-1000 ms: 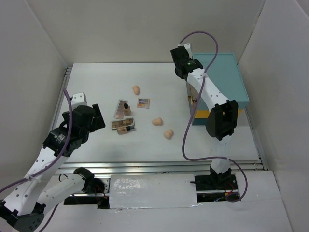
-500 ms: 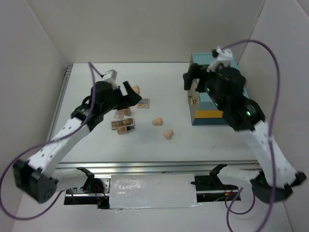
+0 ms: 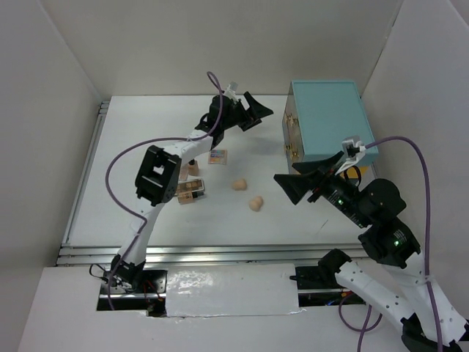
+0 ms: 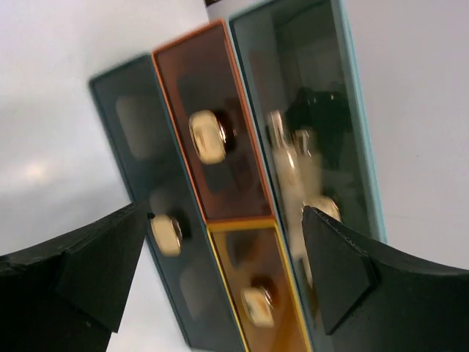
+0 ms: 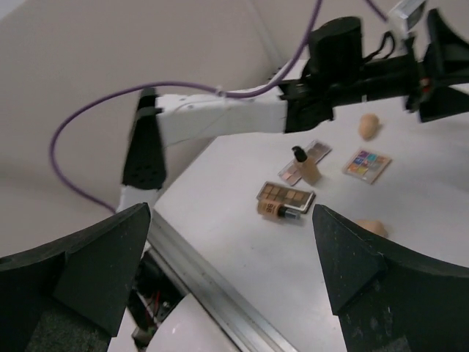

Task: Organize the makeup

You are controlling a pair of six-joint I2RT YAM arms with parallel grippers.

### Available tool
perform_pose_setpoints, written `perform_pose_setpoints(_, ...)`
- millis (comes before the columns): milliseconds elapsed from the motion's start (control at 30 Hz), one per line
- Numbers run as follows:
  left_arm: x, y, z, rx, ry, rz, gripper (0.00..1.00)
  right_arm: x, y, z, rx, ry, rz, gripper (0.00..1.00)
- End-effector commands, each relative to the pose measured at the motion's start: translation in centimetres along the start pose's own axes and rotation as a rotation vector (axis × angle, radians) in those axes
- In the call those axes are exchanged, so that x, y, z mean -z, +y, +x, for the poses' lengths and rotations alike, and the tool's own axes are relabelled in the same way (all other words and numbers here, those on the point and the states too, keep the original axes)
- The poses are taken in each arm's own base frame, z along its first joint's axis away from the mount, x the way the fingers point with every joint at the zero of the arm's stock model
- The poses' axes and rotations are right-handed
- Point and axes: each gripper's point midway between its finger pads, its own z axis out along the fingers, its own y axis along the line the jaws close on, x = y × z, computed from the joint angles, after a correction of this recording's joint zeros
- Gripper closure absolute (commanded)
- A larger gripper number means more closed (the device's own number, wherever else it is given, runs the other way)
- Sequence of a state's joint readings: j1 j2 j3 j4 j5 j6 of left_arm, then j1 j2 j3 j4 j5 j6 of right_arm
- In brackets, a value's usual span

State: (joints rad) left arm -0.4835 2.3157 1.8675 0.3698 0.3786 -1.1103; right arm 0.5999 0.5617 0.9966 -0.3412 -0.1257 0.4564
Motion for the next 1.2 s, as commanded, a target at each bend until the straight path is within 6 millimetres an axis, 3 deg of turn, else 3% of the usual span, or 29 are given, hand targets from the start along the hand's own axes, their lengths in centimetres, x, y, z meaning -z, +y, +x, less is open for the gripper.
perform_pose_setpoints(0, -2.8, -2.7, -1.6, 0.004, -0.051, 0.183, 0.01, 1.1, 2.8, -0.1, -0.042, -0.02, -0.147, 0.0)
perform_pose_setpoints(33, -3.3, -2.3, -1.7, 0.023, -0.055, 0.192, 0.01, 1.3, 3.4, 0.3, -0.042, -0.006, -0.187, 0.0)
perform_pose_setpoints(67, -3.7, -3.1, -2.3, 0.026, -0.069, 0.232, 0.01, 1.4, 3.4, 0.8, -0.039, 0.008, -0.198, 0.0)
perform_pose_setpoints(100, -4.6, -1.7, -1.7, 0.033, -0.074, 0.265, 0.01, 1.6, 3.6, 0.9, -0.034, 0.012, -0.208, 0.0)
perform_pose_setpoints(167, -5.1, -2.9, -2.1, 0.058, -0.086, 0.338, 0.02, 1.7, 3.5, 1.1, -0.02, 0.018, -0.208, 0.0)
perform_pose_setpoints(200, -6.0, -1.1, -1.2, 0.079, -0.08, 0.326, 0.02, 1.8, 3.5, 1.1, -0.016, 0.02, -0.205, 0.0)
perform_pose_setpoints(267, -6.7, -1.7, -1.3, 0.097, -0.103, 0.352, 0.02, 2.0, 3.3, 1.2, -0.001, 0.02, -0.2, 0.0)
perform_pose_setpoints(300, -7.5, -0.7, 0.0, 0.112, -0.095, 0.342, 0.02, 2.4, 3.5, 0.9, 0.008, 0.004, -0.209, 0.0)
perform_pose_setpoints(433, -8.9, 0.2, 1.7, 0.132, -0.132, 0.313, 0.02, 3.5, 3.9, 0.4, 0.02, -0.043, -0.23, 0.0)
perform_pose_setpoints(533, -9.4, -0.6, 2.6, 0.144, -0.146, 0.345, 0.03, 3.9, 4.1, 0.3, 0.027, -0.05, -0.239, 0.0)
perform_pose_setpoints(767, -10.4, 0.4, 3.9, 0.179, -0.193, 0.323, 0.06, 4.5, 4.6, 0.7, 0.032, -0.037, -0.275, 0.0)
perform_pose_setpoints(1000, -10.3, 0.1, 3.5, 0.183, -0.227, 0.337, 0.19, 4.9, 5.0, 0.7, 0.041, -0.047, -0.301, 0.01)
perform_pose_setpoints(1167, -10.2, -0.2, 2.9, 0.176, -0.254, 0.35, 0.23, 4.8, 4.9, 1.1, 0.045, -0.035, -0.308, 0.01)
